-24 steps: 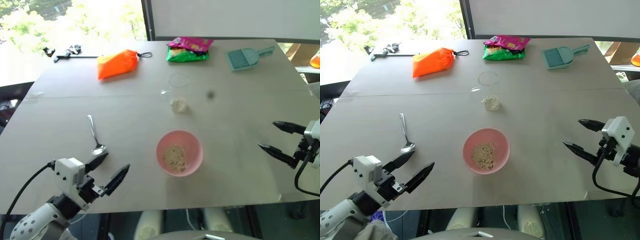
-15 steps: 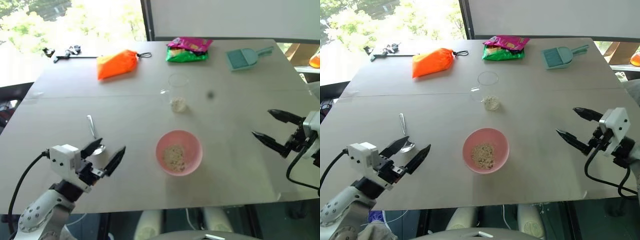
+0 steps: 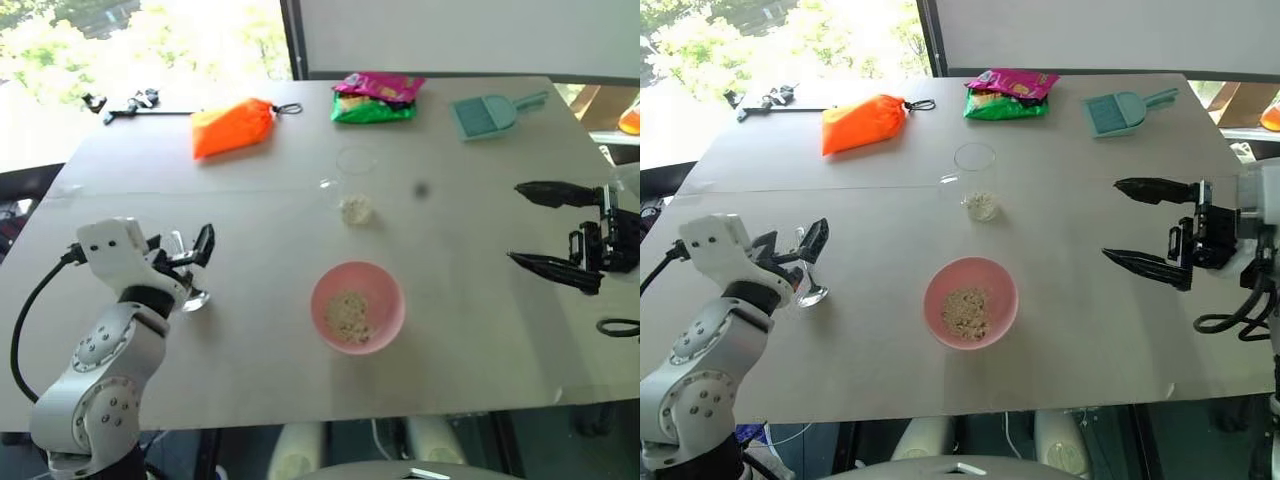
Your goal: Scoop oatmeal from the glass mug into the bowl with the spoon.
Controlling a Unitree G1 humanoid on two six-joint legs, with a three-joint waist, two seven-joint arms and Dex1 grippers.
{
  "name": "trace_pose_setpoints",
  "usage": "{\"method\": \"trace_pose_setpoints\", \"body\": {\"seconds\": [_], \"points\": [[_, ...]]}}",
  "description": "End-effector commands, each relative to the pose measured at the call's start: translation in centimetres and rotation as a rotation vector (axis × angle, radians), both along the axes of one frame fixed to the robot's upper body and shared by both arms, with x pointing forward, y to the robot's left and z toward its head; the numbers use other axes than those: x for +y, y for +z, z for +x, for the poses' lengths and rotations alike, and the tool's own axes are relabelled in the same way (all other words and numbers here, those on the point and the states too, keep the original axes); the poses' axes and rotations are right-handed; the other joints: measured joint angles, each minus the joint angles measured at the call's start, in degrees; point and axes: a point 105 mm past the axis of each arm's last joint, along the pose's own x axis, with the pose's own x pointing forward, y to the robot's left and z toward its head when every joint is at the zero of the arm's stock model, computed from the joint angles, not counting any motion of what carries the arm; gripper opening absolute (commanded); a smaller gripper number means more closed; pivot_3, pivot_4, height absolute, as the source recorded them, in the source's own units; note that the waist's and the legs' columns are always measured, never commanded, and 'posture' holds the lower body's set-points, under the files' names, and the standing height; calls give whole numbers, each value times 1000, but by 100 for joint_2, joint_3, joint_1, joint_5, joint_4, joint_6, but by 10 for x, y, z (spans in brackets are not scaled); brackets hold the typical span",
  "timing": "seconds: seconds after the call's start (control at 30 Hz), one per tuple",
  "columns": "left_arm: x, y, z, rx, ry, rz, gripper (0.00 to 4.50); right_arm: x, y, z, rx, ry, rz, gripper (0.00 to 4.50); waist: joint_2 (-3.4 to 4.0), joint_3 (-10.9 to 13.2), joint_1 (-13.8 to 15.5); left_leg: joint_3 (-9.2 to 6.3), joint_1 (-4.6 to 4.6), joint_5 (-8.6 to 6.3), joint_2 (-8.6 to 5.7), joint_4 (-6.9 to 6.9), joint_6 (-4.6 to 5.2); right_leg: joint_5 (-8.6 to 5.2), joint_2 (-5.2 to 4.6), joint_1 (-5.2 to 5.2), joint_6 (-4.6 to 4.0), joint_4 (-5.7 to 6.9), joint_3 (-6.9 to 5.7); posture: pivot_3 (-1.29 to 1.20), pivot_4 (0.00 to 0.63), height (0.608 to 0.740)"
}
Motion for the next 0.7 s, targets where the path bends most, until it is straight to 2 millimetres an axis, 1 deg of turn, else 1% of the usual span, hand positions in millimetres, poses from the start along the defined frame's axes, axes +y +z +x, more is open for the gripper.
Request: {"method": "trace_pose_setpoints", "body": {"seconds": [0.03,0.13,0.2,0.27,0.37,0.43,0.53,0.7], "points": [[9,3,-4,20,91,32,4500,2,9,-3,-27,49,16,4487,0,0,6,1,0,0,0,0,0,0,0,0,0,0,1,0,150,740],[6,0,-1,74,111,32,4500,4,12,-2,-30,56,28,4487,0,0,14,1,0,1,-1,1,-1,0,-1,0,0,1,1,0,150,740],[10,-5,2,152,183,49,4500,4,11,-1,-31,54,17,4487,-2,1,26,-1,0,0,-1,1,-1,0,-1,0,0,3,-1,0,150,740],[14,-12,3,238,258,28,4500,3,9,1,-26,46,14,4487,-3,2,59,-5,0,0,-3,3,-1,0,-1,1,0,5,-5,0,150,740],[12,-14,9,303,290,-36,4500,3,5,2,-21,40,4,4487,-5,3,99,-4,-5,2,-5,10,-3,1,-3,0,1,6,-5,0,150,740],[14,-19,12,369,337,-78,4500,3,5,2,-18,36,13,4487,-8,4,110,-5,-7,8,-5,11,-15,1,-3,-1,1,6,-6,0,150,740],[11,-23,19,419,338,-131,4500,3,5,3,-18,31,13,4487,-11,6,103,-4,-10,13,-5,10,-23,1,-2,-6,1,7,-7,0,150,740],[13,-43,30,514,376,-169,4500,1,3,4,-18,17,8,4487,-12,7,111,-3,-12,14,-6,10,-25,1,-3,-6,1,4,-6,0,150,740]]}}
